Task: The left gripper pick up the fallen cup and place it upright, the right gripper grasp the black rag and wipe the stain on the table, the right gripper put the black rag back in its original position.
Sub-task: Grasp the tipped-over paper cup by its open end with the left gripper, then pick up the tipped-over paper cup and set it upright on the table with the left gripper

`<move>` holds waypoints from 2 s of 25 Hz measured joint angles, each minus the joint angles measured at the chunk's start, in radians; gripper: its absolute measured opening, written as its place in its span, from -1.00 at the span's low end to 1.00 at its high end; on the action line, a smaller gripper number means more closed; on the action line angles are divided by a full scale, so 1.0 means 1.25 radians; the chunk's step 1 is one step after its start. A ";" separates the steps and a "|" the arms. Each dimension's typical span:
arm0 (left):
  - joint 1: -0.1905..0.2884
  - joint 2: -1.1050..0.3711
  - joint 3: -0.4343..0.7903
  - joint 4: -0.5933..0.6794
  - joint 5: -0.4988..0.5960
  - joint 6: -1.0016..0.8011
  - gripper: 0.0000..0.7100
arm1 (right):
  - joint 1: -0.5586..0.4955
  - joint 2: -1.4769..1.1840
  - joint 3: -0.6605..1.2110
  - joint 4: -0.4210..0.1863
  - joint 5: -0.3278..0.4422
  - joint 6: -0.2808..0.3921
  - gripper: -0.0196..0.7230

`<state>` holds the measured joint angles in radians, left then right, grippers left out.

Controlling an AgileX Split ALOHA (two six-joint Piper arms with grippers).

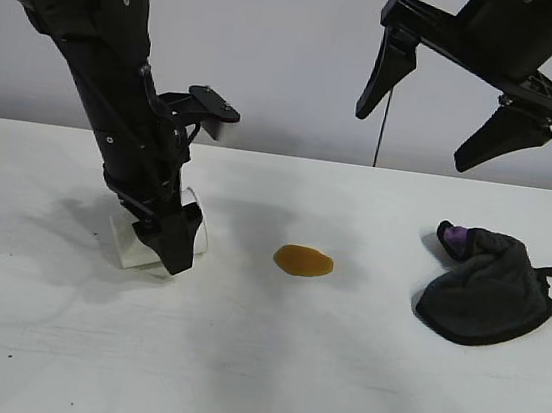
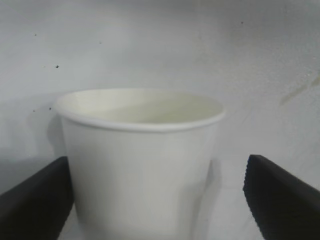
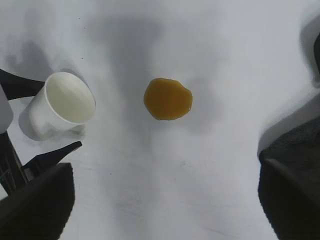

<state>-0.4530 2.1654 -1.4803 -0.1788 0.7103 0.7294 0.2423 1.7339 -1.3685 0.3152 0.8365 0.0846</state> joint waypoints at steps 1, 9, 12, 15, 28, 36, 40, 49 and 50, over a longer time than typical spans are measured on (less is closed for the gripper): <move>0.000 0.000 0.000 -0.002 -0.001 0.000 0.74 | 0.000 0.000 0.000 0.000 0.000 0.000 0.92; 0.008 0.002 -0.006 -0.019 -0.003 0.002 0.15 | 0.000 0.000 0.000 0.000 -0.004 0.000 0.92; 0.015 0.002 -0.008 -0.030 -0.004 0.002 0.11 | 0.000 0.000 0.000 0.000 -0.005 0.000 0.92; 0.016 -0.003 -0.008 -0.032 -0.005 0.002 0.11 | 0.000 0.000 0.000 0.000 -0.006 0.000 0.92; 0.124 -0.118 0.089 -0.599 -0.113 0.450 0.11 | 0.000 0.000 0.000 0.002 -0.010 0.000 0.92; 0.215 -0.170 0.269 -1.176 0.044 1.158 0.11 | 0.000 0.000 0.000 0.006 -0.035 0.000 0.92; 0.276 -0.170 0.329 -1.200 0.123 1.257 0.11 | 0.000 0.000 0.000 0.006 -0.035 -0.003 0.92; 0.319 -0.134 0.341 -1.213 0.255 1.332 0.11 | 0.000 0.000 0.000 0.006 -0.050 -0.021 0.92; 0.319 -0.112 0.341 -1.213 0.278 1.348 0.11 | 0.000 0.000 0.000 0.006 -0.050 -0.021 0.92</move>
<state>-0.0547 2.0256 -1.0546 -1.6951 1.0580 2.4142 0.2423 1.7339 -1.3685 0.3222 0.7734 0.0580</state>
